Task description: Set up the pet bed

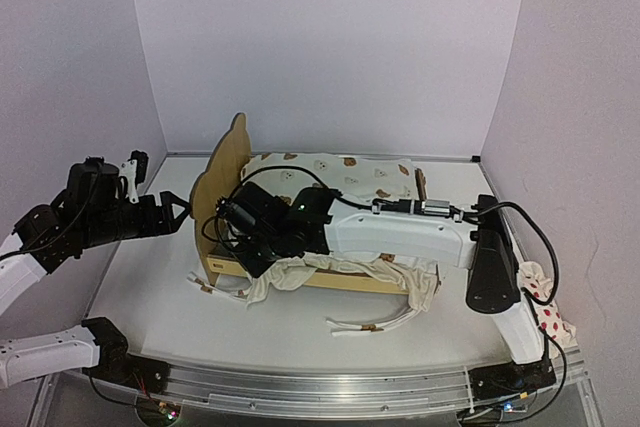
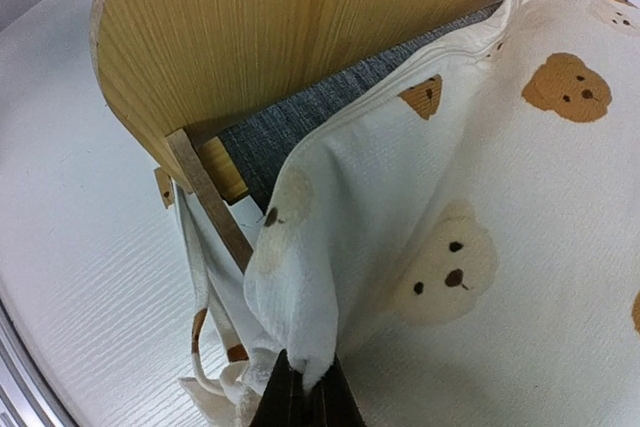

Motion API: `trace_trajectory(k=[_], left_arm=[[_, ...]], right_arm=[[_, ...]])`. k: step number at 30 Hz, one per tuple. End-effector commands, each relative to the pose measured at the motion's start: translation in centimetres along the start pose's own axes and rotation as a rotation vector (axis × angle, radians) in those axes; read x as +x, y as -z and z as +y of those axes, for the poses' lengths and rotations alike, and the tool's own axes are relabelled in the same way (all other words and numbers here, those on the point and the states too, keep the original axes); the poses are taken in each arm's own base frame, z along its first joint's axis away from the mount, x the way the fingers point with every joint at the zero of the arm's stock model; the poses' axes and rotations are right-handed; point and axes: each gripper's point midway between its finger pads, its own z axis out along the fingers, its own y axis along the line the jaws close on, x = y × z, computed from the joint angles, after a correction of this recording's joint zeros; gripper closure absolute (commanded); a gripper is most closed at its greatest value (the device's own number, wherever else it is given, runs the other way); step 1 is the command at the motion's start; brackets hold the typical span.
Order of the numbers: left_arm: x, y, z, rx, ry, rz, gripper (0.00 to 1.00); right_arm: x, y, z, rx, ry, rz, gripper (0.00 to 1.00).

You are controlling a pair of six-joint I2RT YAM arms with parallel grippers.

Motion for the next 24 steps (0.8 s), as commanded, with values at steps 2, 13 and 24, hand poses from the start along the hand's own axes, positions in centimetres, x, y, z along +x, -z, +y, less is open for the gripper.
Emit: trace_trajectory(k=[2, 13, 24], left_arm=[[-2.4, 0.7, -3.1, 0.128, -0.039, -0.047, 0.11], [-4.2, 1.6, -7.7, 0.322, -0.105, -0.032, 0.23], [-5.2, 1.9, -11.7, 0.478, -0.184, -0.024, 0.34]], right_arm=[[-3.6, 5.4, -3.6, -0.013, -0.039, -0.094, 1.00], [-6.3, 9.5, -9.3, -0.058, -0.064, -0.178, 1.00], [-6.5, 10.4, -10.8, -0.164, -0.016, -0.198, 1.00]])
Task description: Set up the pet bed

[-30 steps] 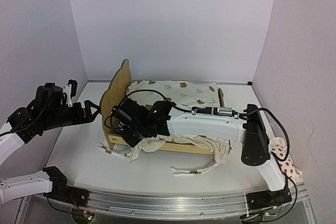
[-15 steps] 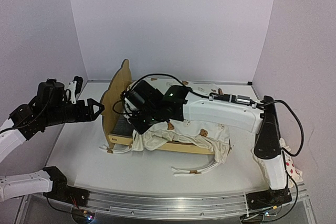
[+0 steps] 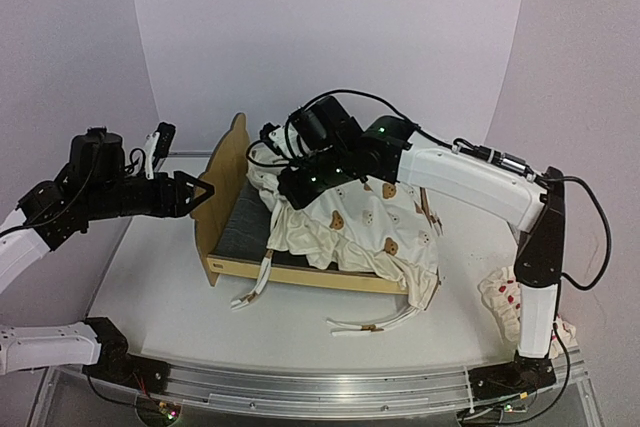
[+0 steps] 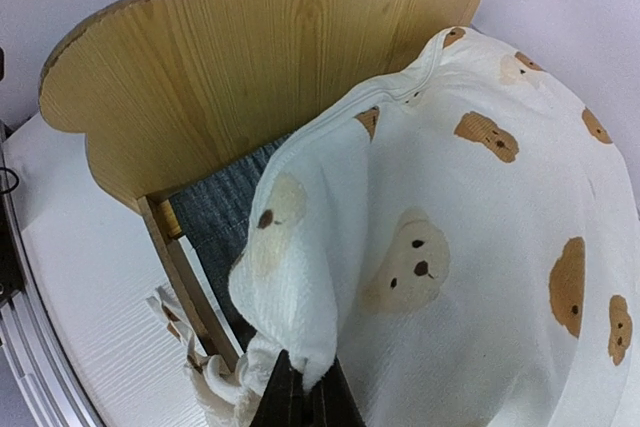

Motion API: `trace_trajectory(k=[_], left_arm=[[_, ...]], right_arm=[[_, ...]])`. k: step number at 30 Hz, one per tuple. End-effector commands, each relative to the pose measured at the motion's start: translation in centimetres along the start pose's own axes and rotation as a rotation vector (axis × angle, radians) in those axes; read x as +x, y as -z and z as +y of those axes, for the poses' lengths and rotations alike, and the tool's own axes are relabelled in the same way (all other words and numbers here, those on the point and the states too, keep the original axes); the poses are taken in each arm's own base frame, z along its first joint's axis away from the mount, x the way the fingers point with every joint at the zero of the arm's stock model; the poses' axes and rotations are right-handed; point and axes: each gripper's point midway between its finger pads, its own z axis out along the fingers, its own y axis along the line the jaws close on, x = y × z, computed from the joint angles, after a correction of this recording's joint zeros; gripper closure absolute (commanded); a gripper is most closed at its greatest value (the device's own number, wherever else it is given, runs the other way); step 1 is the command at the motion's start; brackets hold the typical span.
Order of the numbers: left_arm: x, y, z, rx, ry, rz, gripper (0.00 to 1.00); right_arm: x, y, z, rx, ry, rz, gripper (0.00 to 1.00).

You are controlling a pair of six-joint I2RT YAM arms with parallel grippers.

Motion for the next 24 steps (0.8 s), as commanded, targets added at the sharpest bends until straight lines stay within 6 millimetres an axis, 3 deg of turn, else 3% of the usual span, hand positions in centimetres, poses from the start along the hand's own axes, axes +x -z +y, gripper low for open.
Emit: trace_trajectory(k=[1, 11, 17, 24], left_arm=[[-3.3, 0.0, -3.3, 0.120, -0.075, -0.067, 0.35], [-2.4, -5.5, -5.2, 0.168, -0.134, -0.018, 0.44], [-0.2, -8.8, -7.2, 0.202, -0.220, 0.026, 0.45], [2.0, -12.6, -6.8, 0.176, -0.290, 0.046, 0.52]], right_arm=[[-2.0, 3.1, -0.1, -0.080, 0.043, -0.074, 1.00], [-1.2, 5.6, -2.4, -0.189, 0.024, -0.083, 1.00], [-0.2, 5.8, -3.4, -0.224, -0.012, -0.066, 1.00], [-0.1, 6.5, -4.8, -0.204, -0.028, -0.074, 1.00]])
